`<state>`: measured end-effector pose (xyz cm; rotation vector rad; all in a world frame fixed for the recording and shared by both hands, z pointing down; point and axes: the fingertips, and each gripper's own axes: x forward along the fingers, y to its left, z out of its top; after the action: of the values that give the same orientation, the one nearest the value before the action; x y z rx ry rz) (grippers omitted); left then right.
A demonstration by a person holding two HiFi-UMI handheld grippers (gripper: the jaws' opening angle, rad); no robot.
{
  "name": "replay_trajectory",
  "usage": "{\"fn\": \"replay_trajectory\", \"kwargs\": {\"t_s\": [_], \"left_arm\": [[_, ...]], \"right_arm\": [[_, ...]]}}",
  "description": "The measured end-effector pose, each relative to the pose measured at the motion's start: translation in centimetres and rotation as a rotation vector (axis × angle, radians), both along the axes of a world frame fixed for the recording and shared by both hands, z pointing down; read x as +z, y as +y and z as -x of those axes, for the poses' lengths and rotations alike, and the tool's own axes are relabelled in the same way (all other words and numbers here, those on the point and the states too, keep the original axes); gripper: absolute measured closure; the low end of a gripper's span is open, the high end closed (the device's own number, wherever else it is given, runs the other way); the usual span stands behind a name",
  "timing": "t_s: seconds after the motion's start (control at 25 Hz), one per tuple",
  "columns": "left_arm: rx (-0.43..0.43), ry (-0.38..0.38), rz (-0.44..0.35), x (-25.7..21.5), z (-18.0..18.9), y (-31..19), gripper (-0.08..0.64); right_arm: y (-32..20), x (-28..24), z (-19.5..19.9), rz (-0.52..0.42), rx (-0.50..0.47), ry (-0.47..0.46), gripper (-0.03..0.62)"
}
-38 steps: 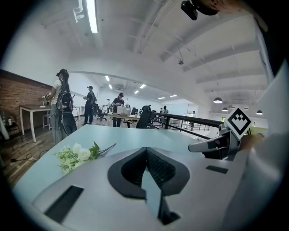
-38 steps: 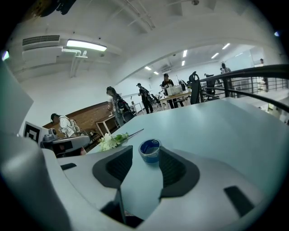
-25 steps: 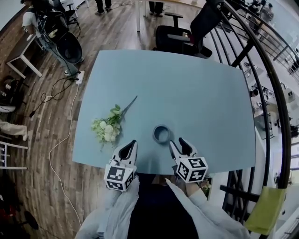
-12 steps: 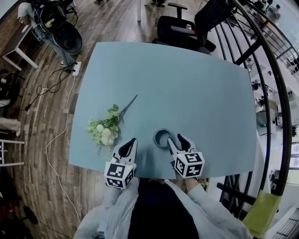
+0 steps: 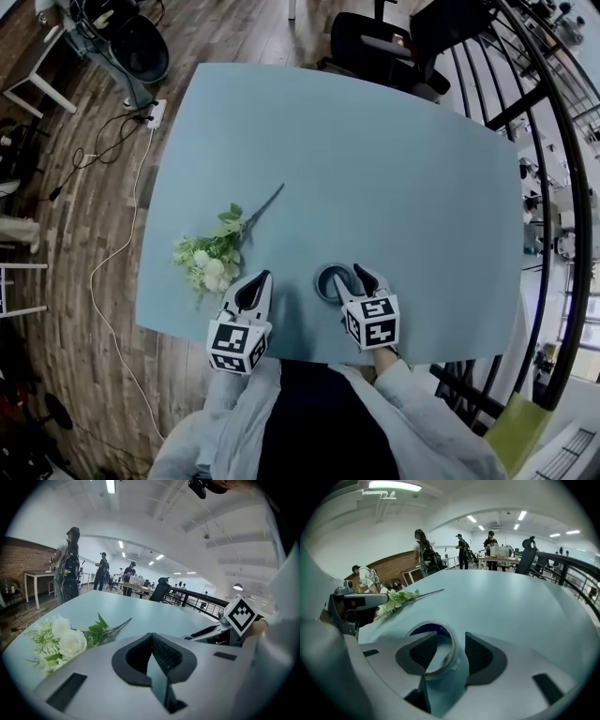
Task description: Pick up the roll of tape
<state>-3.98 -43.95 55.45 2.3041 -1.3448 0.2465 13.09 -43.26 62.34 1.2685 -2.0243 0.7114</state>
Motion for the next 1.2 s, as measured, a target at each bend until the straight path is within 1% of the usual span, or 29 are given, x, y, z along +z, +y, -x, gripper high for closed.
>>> {"fn": "replay_trajectory", "kwargs": {"t_s": [0.28, 0.48, 0.56, 0.68, 0.76, 0.88, 1.04, 1.2], "left_arm": [[-0.029, 0.002, 0.028, 0.8, 0.6, -0.7, 0.545], [-0.042, 0.007, 0.042, 1.2, 0.8, -1.0, 0.545], [-0.043, 0.005, 0.045, 1.3, 0.8, -1.0, 0.545], [-0.053, 0.006, 0.047, 1.4, 1.1, -0.9, 0.545], [-0.054, 0.007, 0.047, 1.4, 1.2, -0.9, 0.545], [-0.051, 0.0, 0.042, 1.2, 1.1, -0.9, 0.545], [-0.057, 0.001, 0.033, 0.9, 1.4, -0.5, 0.545], [-0.065, -0.001, 0.025, 0.7, 1.8, -0.1, 0.545]], "right_arm": [[-0.3, 1.5, 0.1, 0.046, -0.043, 0.059, 0.396], [-0.8, 1.9, 0.1, 0.072, -0.047, 0.072, 0.405], [-1.0, 2.2, 0.0, 0.084, -0.042, 0.08, 0.422], [-0.8, 2.5, 0.1, 0.101, -0.053, 0.089, 0.49], [-0.6, 2.5, 0.2, 0.11, -0.057, 0.082, 0.503], [-0.6, 2.4, 0.1, 0.118, -0.03, 0.049, 0.505], [-0.7, 2.1, -0.2, 0.101, -0.022, 0.054, 0.506], [-1.2, 1.2, -0.5, 0.034, 0.01, 0.062, 0.511]]}}
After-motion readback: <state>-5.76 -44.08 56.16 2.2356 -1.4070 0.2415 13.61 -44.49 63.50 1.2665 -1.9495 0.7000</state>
